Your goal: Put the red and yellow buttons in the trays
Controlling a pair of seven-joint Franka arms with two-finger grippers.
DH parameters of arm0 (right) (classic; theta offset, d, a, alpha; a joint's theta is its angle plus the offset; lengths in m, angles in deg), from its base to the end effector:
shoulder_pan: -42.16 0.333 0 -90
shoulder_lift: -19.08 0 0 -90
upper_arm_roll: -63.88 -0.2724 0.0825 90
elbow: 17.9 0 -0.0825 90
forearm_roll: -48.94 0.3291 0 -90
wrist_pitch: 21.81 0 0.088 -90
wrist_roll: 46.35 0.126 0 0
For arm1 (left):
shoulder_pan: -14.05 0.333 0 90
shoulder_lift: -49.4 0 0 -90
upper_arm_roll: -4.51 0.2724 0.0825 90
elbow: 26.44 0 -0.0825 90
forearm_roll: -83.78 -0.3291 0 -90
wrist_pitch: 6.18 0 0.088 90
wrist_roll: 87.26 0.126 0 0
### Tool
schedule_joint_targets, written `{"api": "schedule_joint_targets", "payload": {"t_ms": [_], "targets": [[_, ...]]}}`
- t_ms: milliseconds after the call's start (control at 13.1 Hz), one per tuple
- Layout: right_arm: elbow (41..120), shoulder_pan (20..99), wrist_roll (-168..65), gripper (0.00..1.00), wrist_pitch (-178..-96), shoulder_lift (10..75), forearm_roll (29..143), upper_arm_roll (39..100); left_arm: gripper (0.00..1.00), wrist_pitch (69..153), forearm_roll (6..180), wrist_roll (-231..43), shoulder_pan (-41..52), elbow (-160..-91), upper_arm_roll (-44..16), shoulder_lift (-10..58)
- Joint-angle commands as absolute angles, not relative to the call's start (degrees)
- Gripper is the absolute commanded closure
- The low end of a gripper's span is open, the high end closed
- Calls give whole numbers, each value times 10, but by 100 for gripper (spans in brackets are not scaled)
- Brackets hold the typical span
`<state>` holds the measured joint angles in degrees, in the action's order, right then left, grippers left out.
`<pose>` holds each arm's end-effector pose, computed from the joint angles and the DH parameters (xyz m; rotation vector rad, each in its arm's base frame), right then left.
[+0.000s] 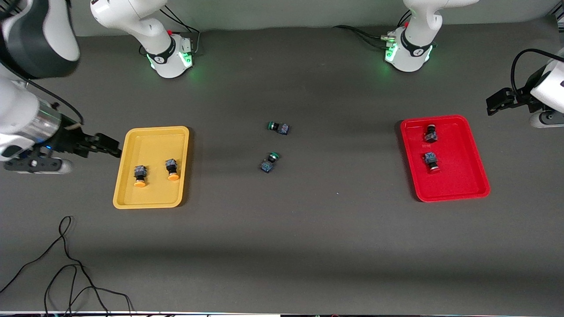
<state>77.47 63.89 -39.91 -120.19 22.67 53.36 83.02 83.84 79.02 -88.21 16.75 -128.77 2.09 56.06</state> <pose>0.5224 0.0361 0.5050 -3.0841 0.1206 0.0169 0.4612 0.0119 0.5291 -3.0494 -0.0272 0.1499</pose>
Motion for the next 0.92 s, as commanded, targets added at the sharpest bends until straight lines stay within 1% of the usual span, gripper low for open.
{"api": "schedule_joint_targets", "payload": {"t_ms": [0, 153, 230, 459, 842], "targets": [[792, 516, -386, 0, -1189, 190, 516, 720, 0, 826, 797, -873, 163, -1279, 23, 557], [792, 455, -389, 0, -1181, 175, 516, 673, 0, 826, 797, -869, 163, -1280, 23, 557], [791, 439, -390, 0, -1177, 169, 516, 663, 0, 826, 797, -869, 164, -1280, 23, 557], [784, 442, -401, 0, -1165, 165, 496, 666, 0, 825, 797, -869, 163, -1280, 23, 555], [785, 441, -477, 0, -1160, 164, 495, 669, 0, 822, 797, -869, 162, -1280, 22, 548]]}}
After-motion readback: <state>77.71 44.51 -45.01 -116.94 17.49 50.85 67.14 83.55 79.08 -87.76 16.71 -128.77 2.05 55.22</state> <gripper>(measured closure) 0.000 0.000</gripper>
